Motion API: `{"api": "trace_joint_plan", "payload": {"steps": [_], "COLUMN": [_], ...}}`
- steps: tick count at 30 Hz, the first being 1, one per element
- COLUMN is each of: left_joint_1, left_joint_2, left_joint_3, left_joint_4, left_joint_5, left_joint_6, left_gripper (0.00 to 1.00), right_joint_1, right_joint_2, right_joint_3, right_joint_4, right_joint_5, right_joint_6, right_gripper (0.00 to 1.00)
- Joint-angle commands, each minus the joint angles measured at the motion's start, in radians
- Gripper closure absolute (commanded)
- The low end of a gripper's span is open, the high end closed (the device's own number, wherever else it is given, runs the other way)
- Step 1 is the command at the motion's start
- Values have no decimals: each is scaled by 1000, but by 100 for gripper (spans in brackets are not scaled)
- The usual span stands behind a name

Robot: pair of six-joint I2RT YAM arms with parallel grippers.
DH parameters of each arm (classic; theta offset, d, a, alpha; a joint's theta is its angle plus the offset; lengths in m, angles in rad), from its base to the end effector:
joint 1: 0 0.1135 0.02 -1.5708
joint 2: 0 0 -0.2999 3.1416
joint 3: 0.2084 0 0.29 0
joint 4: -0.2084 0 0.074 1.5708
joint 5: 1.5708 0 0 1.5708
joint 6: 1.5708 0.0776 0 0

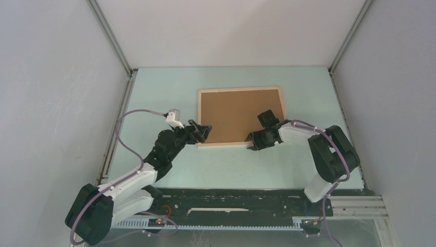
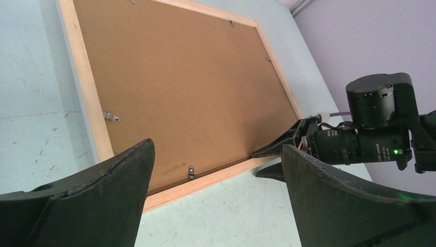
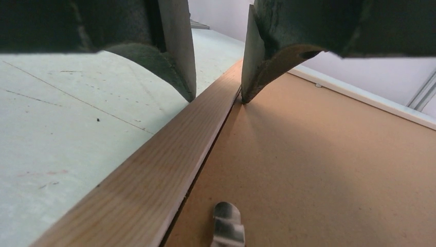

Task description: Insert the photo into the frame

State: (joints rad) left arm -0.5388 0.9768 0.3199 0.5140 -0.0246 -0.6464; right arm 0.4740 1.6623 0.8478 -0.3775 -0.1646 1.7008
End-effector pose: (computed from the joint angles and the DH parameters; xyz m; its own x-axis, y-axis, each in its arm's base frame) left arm 0.2271 -0.1336 0.2147 -0.3939 -0.4660 -0.7922 0.3192 0.7389 -0.5934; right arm 0.2980 0.1672 0.1071 -0.3928 0.8979 0.1989 0.8851 0.3103 0.3469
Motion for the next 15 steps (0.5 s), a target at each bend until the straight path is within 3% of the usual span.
{"api": "trace_joint_plan", "payload": {"steps": [1,5,10,15], "left_joint_1": [-6,-6,-6,-6], "left_joint_2": [-15,-14,-12,-27], "left_joint_3": [-19,-18,-16,-26], "left_joint_4": [38,38,37,37], "left_joint_5": [-23,-20,-25,-39], "left_joint_6": [15,17,16,17], "left_gripper": [0,0,0,1], "right_joint_1": [-12,-33,-66,-165], "right_joint_2": [32,44,-8,-50], "right_joint_3": [1,2,2,29], "right_joint_4": [-39,-54,-23,-52], "right_joint_5": [51,49,77,4], "right_joint_6": [20,-51,-280,-688], "right_gripper": [56,71,100,100]}}
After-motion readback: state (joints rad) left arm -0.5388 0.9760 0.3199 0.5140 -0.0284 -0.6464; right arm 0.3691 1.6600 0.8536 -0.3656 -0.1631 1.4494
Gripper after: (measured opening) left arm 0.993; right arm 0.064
